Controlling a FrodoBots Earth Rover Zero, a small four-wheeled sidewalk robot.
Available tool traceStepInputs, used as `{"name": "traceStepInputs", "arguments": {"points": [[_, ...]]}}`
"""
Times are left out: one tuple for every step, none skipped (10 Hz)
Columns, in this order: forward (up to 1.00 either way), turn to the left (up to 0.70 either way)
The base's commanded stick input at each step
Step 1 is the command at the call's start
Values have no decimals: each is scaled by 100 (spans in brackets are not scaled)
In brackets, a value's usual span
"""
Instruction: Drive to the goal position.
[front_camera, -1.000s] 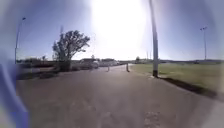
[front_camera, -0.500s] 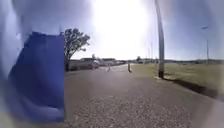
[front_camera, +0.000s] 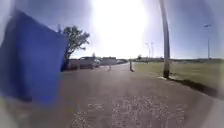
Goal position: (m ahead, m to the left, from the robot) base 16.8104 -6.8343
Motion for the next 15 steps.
{"name": "traceStepInputs", "arguments": {"points": [[85, 0], [85, 0], [85, 0], [85, 0], [85, 0], [85, -9], [85, -23], [85, 0], [85, 0], [85, 0], [85, 0], [85, 0], [85, 0], [85, 0], [85, 0]]}}
